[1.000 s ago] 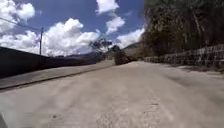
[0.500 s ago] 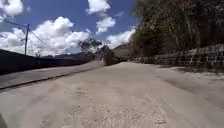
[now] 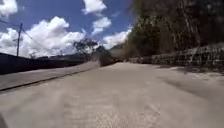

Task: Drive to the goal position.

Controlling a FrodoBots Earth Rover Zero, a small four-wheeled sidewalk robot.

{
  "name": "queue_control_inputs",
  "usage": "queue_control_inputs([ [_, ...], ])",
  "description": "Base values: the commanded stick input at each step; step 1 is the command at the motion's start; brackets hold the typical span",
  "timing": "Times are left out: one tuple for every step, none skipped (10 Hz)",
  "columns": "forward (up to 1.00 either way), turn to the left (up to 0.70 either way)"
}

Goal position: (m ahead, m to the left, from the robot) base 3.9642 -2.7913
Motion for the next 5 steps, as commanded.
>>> queue_control_inputs([
  [1.00,-0.01],
  [1.00,-0.01],
  [1.00,-0.01],
  [1.00,-0.01],
  [1.00,0.03],
])
